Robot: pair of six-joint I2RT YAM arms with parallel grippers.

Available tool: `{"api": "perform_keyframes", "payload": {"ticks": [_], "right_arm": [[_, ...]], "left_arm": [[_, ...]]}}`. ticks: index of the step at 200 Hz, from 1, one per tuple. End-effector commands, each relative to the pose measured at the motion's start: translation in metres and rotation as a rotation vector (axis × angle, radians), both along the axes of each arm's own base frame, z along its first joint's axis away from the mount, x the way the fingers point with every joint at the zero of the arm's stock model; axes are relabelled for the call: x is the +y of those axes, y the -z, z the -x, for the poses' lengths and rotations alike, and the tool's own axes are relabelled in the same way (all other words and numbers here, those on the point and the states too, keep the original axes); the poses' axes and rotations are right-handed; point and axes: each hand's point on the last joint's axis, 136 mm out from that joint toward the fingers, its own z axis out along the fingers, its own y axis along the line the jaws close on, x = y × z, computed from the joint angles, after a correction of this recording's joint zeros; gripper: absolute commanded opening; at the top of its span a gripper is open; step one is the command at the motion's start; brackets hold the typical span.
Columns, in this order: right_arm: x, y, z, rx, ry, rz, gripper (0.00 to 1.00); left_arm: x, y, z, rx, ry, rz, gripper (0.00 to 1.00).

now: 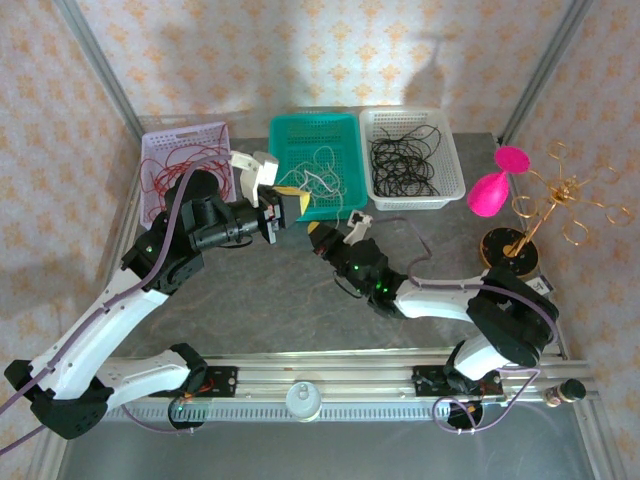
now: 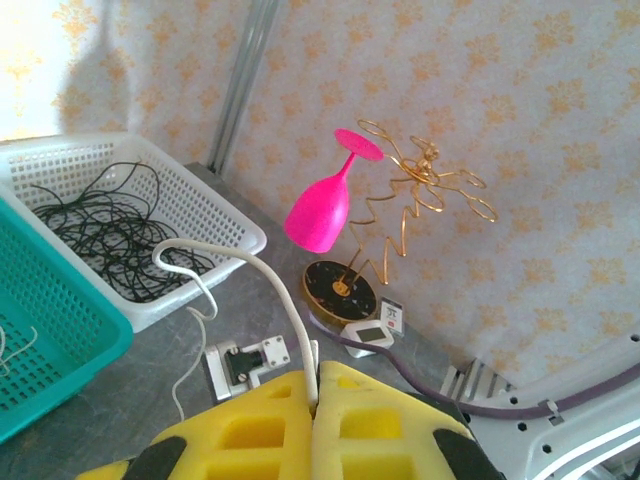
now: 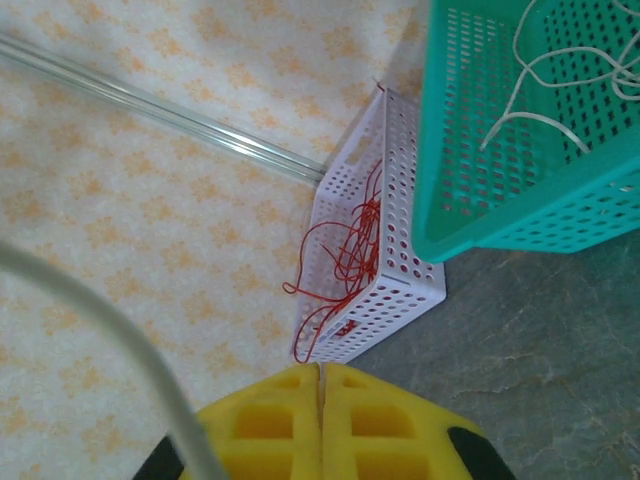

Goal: Untangle the cables

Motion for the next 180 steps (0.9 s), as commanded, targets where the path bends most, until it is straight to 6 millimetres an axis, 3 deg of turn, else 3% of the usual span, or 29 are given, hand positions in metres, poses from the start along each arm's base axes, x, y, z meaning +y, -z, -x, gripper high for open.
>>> {"api": "perform_keyframes", "payload": {"ticks": [1, 36, 70, 110, 180], "right_arm": [[-0.007, 0.002, 0.004, -0.039, 0.02, 0.08, 0.0], [-0.018, 0.023, 0.013, -0.091, 0.003, 0.256, 0.0], [-0.029, 0.047, 0.02, -0.169, -0.043, 0.553, 0.0], [-0.061, 0.074, 0.027, -0.175, -0.054, 0.848, 0.0], [-0.104, 0.076, 0.021, -0.169, 0.028, 1.181, 0.0]], "left_arm": [[0.006, -0.025, -0.001, -0.078, -0.03, 0.032, 0.0], [0.006, -0.033, -0.006, -0.099, -0.05, 0.021, 0.0], [0.011, -0.041, -0.018, -0.131, -0.104, -0.019, 0.0], [0.012, -0.051, -0.034, -0.168, -0.158, -0.073, 0.0], [0.007, -0.062, -0.05, -0.193, -0.175, -0.09, 0.0]]}}
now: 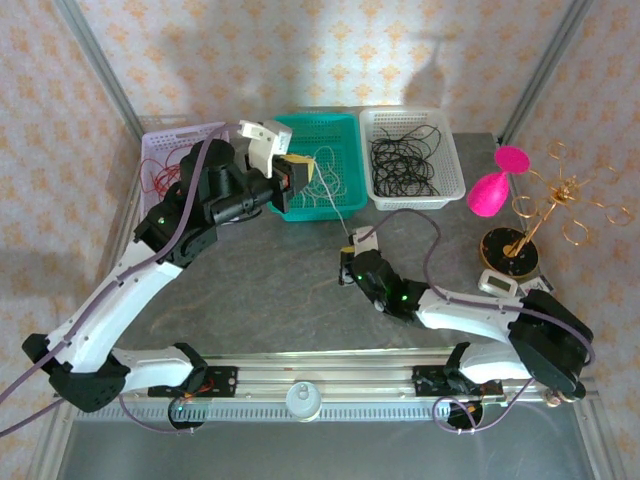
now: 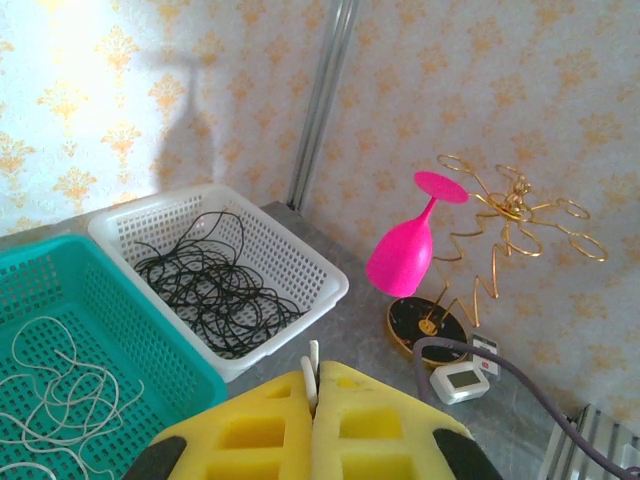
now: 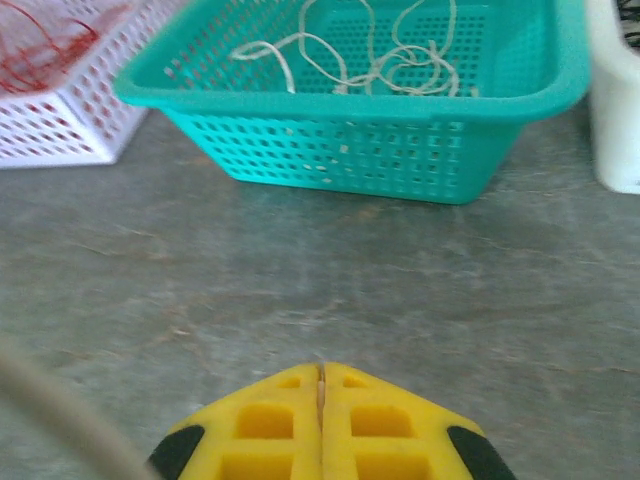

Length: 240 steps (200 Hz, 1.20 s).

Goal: Untangle the cables

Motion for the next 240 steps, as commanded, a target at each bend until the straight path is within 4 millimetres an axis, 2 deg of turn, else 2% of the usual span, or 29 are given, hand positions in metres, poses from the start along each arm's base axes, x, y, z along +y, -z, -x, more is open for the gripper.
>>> {"api": "perform_keyframes", "payload": {"ticks": [1, 46, 97, 114, 135, 177, 181, 184, 204, 240], "right_arm": [[-0.024, 0.002, -0.003, -0.024, 0.054, 0.194, 0.0], [-0.036, 0.009, -0.004, -0.029, 0.07, 0.313, 0.0], [-0.047, 0.011, -0.005, -0.031, 0.12, 0.341, 0.0], [-0.05, 0.011, -0.005, -0.024, 0.142, 0.35, 0.07], [-0.055, 0.009, -0.004, -0.024, 0.159, 0.347, 0.14], [-0.065, -0.004, 0.001, -0.053, 0.179, 0.3, 0.39], [-0.066, -0.003, 0.001, -0.054, 0.181, 0.305, 0.4], [-0.067, -0.01, 0.002, -0.068, 0.186, 0.283, 0.41], [-0.076, -0.025, 0.003, -0.104, 0.211, 0.245, 0.43], [-0.095, -0.052, -0.001, -0.143, 0.25, 0.154, 0.44]], "left_arm": [[0.01, -0.035, 0.0, -0.096, -0.034, 0.021, 0.0], [0.02, -0.052, -0.009, -0.136, -0.085, 0.007, 0.0], [0.025, -0.069, -0.022, -0.178, -0.114, 0.029, 0.0], [0.025, -0.074, -0.031, -0.188, -0.122, 0.037, 0.0], [0.028, -0.078, -0.048, -0.199, -0.152, 0.042, 0.0], [0.03, -0.082, -0.088, -0.202, -0.191, 0.076, 0.0], [0.029, -0.081, -0.093, -0.203, -0.192, 0.078, 0.0], [0.028, -0.081, -0.095, -0.203, -0.188, 0.077, 0.0], [0.02, -0.075, -0.112, -0.206, -0.169, 0.075, 0.0], [0.023, -0.055, -0.157, -0.211, -0.22, 0.048, 0.0]]}}
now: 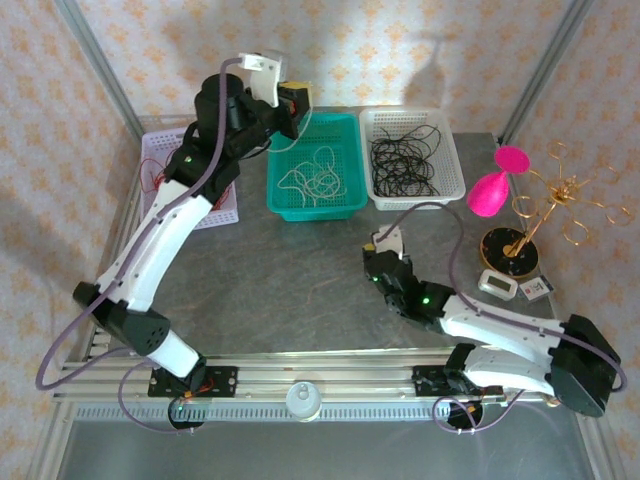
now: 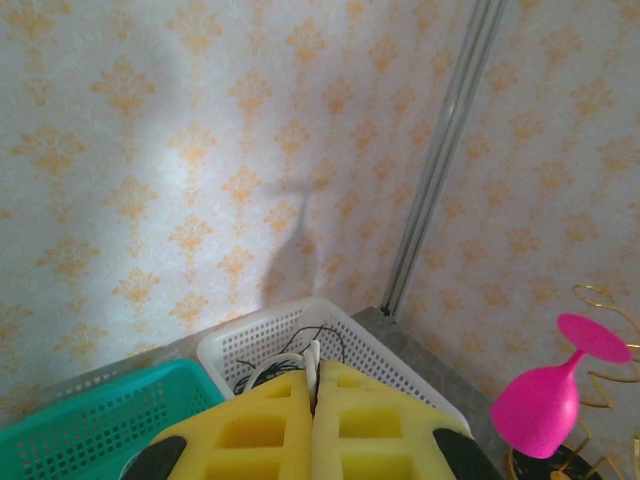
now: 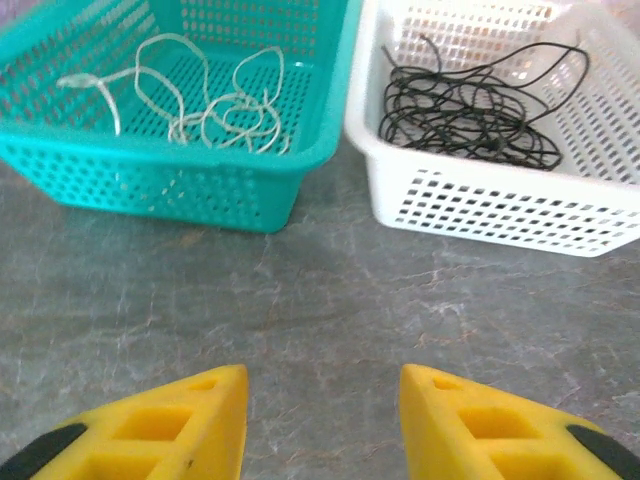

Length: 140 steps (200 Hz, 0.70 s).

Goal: Untangle the cables

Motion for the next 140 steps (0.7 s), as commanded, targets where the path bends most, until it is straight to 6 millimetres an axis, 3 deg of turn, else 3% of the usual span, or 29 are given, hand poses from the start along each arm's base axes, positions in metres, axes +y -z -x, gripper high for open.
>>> {"api": "perform_keyframes", "payload": {"ticks": [1, 36, 72, 77, 111, 131, 140], "right_arm": [[-0.019, -0.014, -0.002, -0.035, 0.046, -0.025, 0.45], [-0.037, -0.031, -0.003, -0.074, 0.075, -0.049, 0.45], [-0.049, -0.037, 0.0, -0.098, 0.098, -0.073, 0.46], [-0.05, -0.037, 0.001, -0.1, 0.103, -0.077, 0.46], [-0.06, -0.038, 0.0, -0.121, 0.144, -0.081, 0.46], [-0.066, -0.039, -0.005, -0.144, 0.156, -0.109, 0.51], [-0.069, -0.038, -0.009, -0.156, 0.15, -0.131, 0.55]], "left_arm": [[0.005, -0.011, -0.024, -0.066, -0.026, 0.016, 0.0], [0.001, 0.023, -0.069, -0.044, -0.074, -0.003, 0.0], [-0.012, 0.072, -0.11, 0.02, -0.08, -0.002, 0.0], [-0.017, 0.093, -0.121, 0.052, -0.082, -0.011, 0.0], [-0.025, 0.154, -0.15, 0.155, -0.096, -0.034, 0.0], [-0.022, 0.192, -0.158, 0.226, -0.141, -0.035, 0.0], [-0.018, 0.21, -0.16, 0.251, -0.167, -0.028, 0.09]]}}
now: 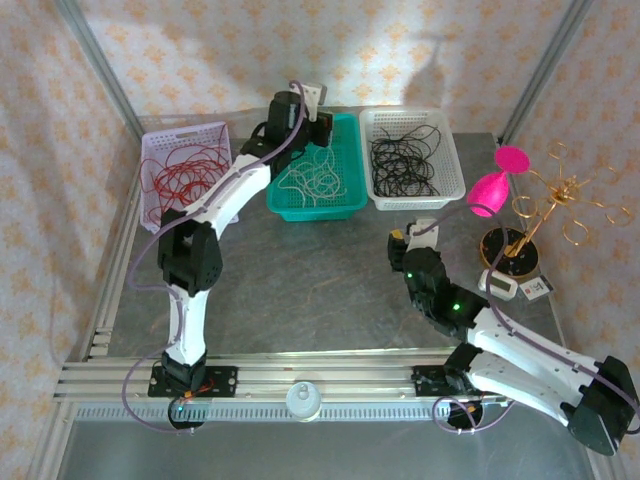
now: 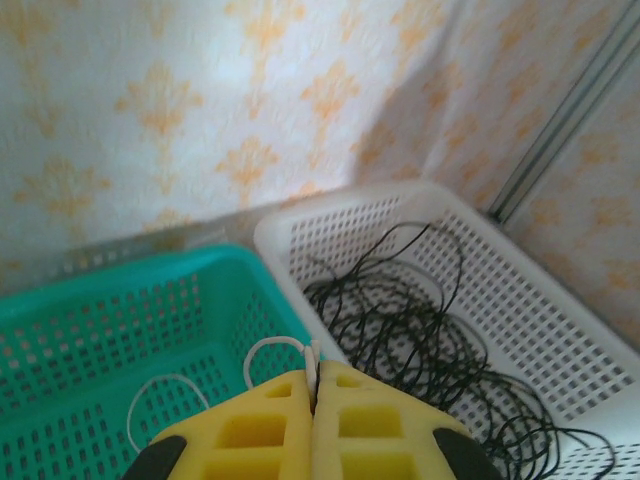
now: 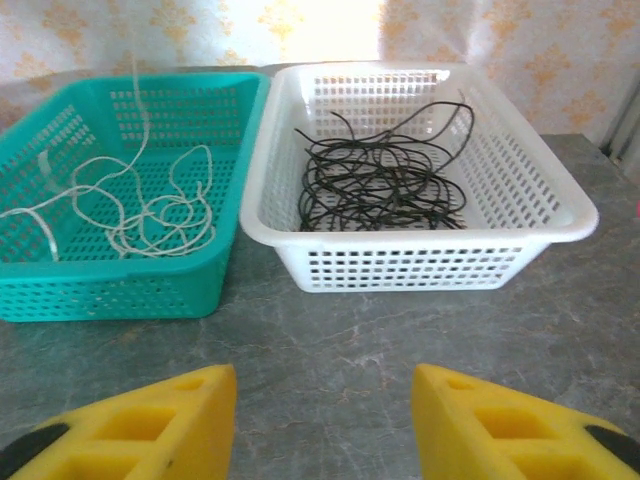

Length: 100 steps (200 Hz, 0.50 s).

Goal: Untangle the cables

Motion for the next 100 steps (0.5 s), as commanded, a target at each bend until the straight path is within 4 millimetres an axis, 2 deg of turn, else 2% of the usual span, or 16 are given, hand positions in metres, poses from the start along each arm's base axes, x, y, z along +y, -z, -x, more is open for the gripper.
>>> {"api": "perform_keyframes", "payload": {"ticks": [1, 9, 24, 42, 59, 72, 82, 85, 88, 100], "right_arm": [[-0.013, -0.001, -0.006, -0.045, 0.026, -0.034, 0.55], [-0.018, 0.001, -0.009, -0.06, 0.032, -0.053, 0.58], [-0.028, 0.009, -0.015, -0.077, 0.043, -0.061, 0.61], [-0.04, 0.014, -0.019, -0.105, 0.062, -0.031, 0.66], [-0.053, 0.019, -0.023, -0.125, 0.102, -0.008, 0.72], [-0.063, 0.025, -0.027, -0.128, 0.123, -0.01, 0.74], [-0.071, 0.033, -0.03, -0.121, 0.136, -0.011, 0.74], [-0.074, 0.035, -0.031, -0.119, 0.142, -0.011, 0.74], [-0.077, 0.038, -0.032, -0.117, 0.148, -0.013, 0.74], [-0.086, 0.049, -0.035, -0.112, 0.151, -0.024, 0.75]], "left_arm": [[0.012, 0.01, -0.009, -0.003, -0.086, 0.045, 0.1], [0.014, 0.024, -0.008, 0.015, -0.1, 0.052, 0.16], [0.016, 0.049, -0.006, 0.059, -0.114, 0.057, 0.22], [0.018, 0.06, -0.001, 0.099, -0.123, 0.051, 0.42], [0.025, 0.047, 0.009, 0.079, -0.15, 0.045, 0.56], [0.03, 0.033, 0.02, 0.057, -0.165, 0.039, 0.62], [0.036, 0.018, 0.03, 0.039, -0.175, 0.035, 0.65], [0.037, 0.02, 0.031, 0.044, -0.178, 0.027, 0.65], [0.04, 0.005, 0.038, 0.022, -0.181, 0.033, 0.66], [0.049, -0.012, 0.056, -0.004, -0.198, 0.019, 0.66]]}}
